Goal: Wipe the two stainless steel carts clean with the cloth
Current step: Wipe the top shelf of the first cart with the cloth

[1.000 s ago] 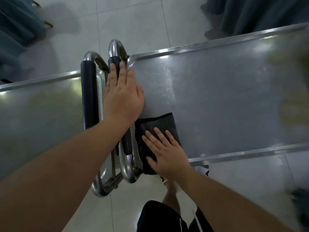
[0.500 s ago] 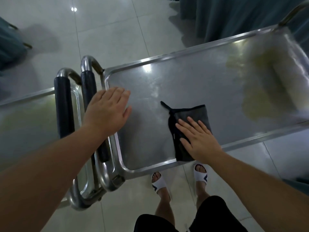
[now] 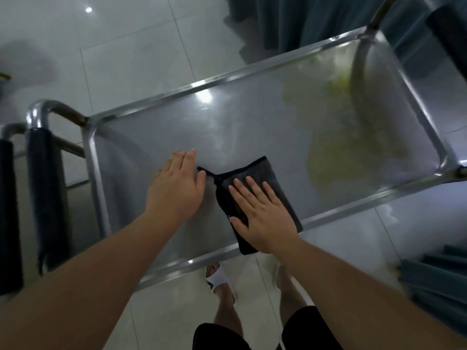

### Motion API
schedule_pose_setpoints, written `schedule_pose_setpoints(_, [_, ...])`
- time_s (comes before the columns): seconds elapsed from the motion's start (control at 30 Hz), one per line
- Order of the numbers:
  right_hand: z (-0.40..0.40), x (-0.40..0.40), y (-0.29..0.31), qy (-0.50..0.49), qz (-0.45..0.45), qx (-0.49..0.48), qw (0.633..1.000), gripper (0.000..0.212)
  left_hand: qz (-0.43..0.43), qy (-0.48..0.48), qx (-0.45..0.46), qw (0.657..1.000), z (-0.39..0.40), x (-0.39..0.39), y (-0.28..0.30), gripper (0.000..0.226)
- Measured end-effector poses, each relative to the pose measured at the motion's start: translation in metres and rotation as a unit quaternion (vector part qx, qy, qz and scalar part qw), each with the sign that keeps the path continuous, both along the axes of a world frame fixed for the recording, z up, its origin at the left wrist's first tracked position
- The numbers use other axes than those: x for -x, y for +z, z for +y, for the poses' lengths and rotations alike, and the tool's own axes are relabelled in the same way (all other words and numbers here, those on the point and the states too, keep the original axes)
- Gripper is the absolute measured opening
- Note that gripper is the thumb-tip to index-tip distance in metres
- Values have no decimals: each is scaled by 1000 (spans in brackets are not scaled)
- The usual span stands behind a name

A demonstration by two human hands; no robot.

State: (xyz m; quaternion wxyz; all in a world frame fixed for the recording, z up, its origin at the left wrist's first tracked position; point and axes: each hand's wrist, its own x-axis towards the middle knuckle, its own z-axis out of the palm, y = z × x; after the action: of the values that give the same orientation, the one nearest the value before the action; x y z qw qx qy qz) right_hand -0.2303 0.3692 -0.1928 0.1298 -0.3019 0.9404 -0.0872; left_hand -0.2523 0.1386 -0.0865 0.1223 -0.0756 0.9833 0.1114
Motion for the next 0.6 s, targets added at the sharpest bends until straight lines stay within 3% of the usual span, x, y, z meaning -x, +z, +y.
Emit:
schedule_pose_setpoints(0.37, [175,86,8,-10,25,-51,998,72,37,115,-77,990,113,28,-47,60])
schedule_pose_setpoints(0.6, [278,141,17,-31,33,-85,995,73,61,138,-34,988,142,30,-70,68])
